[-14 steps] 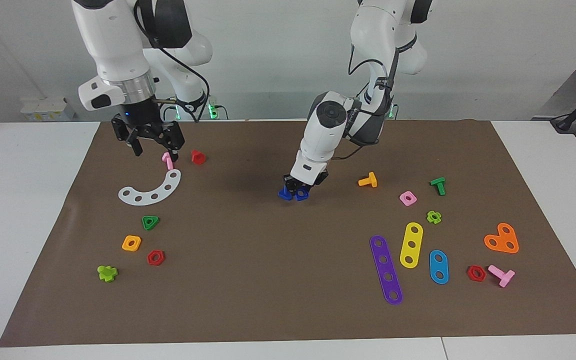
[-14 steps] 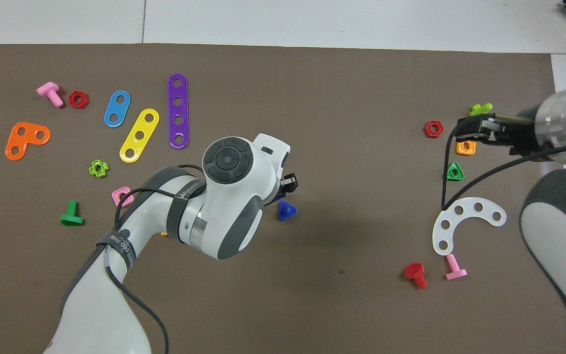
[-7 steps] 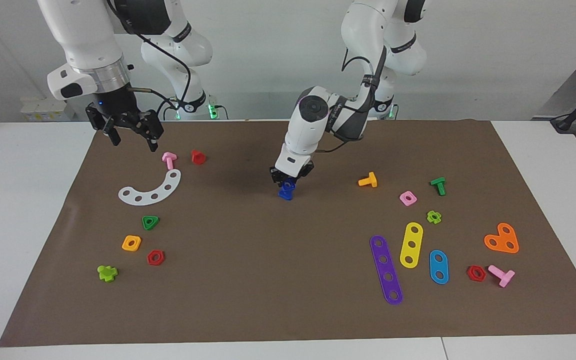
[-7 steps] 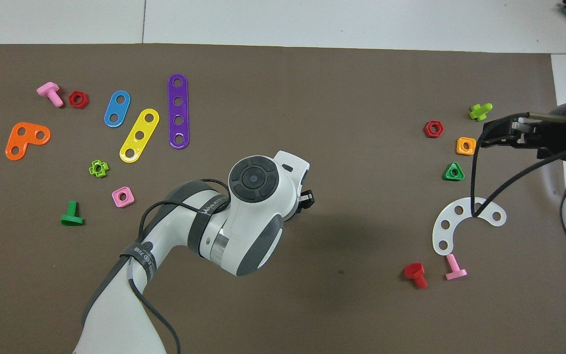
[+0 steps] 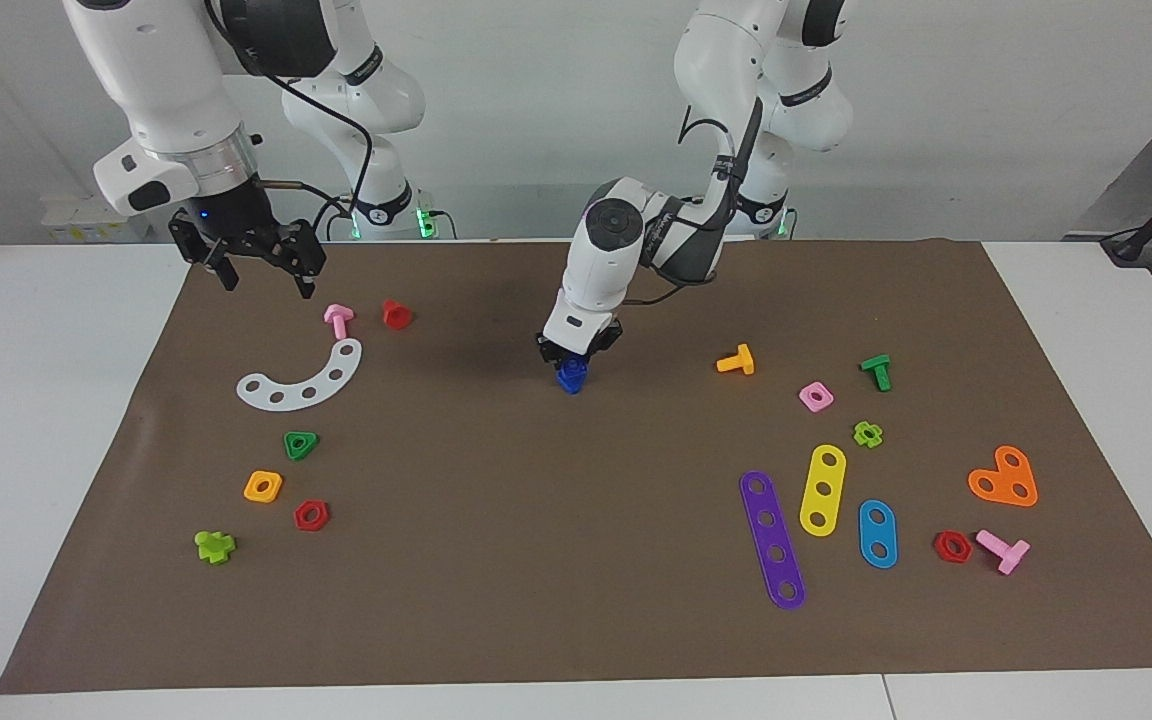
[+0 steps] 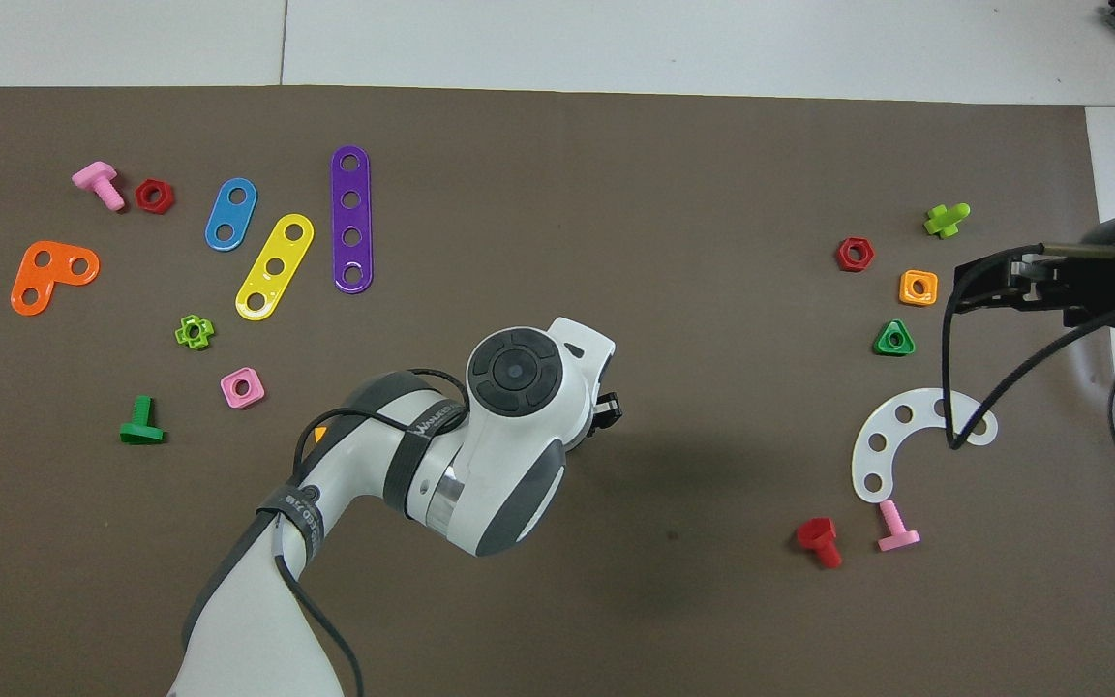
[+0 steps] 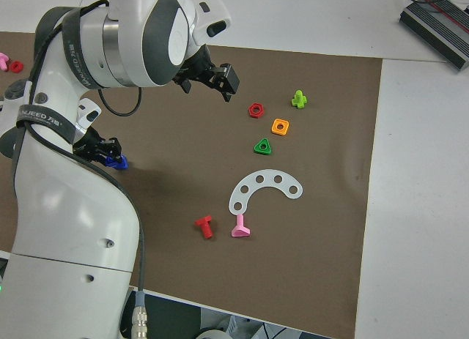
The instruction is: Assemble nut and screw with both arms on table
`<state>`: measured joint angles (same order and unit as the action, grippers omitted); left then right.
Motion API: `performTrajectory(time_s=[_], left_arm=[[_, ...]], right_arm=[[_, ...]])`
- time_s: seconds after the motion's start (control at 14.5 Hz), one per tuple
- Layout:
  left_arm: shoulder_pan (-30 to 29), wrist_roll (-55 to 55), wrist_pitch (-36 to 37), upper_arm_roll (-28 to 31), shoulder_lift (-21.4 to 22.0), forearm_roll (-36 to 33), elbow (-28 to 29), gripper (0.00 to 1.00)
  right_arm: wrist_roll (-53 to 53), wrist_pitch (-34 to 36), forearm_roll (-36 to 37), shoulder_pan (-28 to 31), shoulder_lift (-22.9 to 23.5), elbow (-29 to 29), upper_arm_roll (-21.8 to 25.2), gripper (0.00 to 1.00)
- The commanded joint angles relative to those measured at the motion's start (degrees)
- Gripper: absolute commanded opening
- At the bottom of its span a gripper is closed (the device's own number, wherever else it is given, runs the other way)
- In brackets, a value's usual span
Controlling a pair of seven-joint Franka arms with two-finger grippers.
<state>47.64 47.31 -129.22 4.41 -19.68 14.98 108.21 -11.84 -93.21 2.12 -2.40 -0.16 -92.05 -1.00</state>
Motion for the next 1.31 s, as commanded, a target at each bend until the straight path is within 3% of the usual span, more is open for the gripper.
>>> performTrajectory(time_s=[0.0,0.28,0.34,0.41,0.48,0.69,0.9,1.03,1.24], left_arm=[[1.5,0.4,-5.5,1.0,0.3,1.2,2.9,0.00],[1.4,-0.1,-6.9,1.1,-0.4,1.0,3.2,0.00],[1.3,-0.2,-6.8,1.1,-0.4,0.7,3.1,0.15],[1.0,-0.4,-6.6,1.1,-0.4,0.4,2.9,0.36],[0.9,-0.4,-6.0,1.3,-0.4,0.1,2.4,0.47],[-0.2,-0.4,-2.4,1.7,-0.5,-3.8,-0.4,0.53],[-5.2,-1.5,2.8,1.7,0.6,-4.6,-2.7,0.58],[-7.6,-3.7,6.8,1.9,2.2,-4.6,-3.8,0.75],[-14.9,-16.4,13.8,2.7,7.4,-5.0,-4.4,0.75]], right_arm=[[1.7,0.3,-1.2,1.3,-1.4,-1.9,-0.7,0.99],[3.8,0.2,-1.1,1.3,-1.5,-2.1,-0.7,0.99],[4.0,0.2,-1.1,1.3,-1.5,-2.1,-0.7,0.99],[4.5,0.2,-1.2,1.3,-1.5,-2.1,-0.7,0.99],[5.0,0.0,-1.1,1.2,-1.5,-2.0,-0.7,1.00],[4.8,0.2,-1.2,1.1,-1.5,-2.1,-0.8,1.00],[4.7,0.0,-1.2,1.1,-1.5,-2.1,-0.8,1.00],[4.9,-0.1,-1.2,1.1,-1.5,-2.1,-0.8,1.00],[4.6,0.0,-1.2,1.2,-1.5,-2.0,-0.7,1.00]])
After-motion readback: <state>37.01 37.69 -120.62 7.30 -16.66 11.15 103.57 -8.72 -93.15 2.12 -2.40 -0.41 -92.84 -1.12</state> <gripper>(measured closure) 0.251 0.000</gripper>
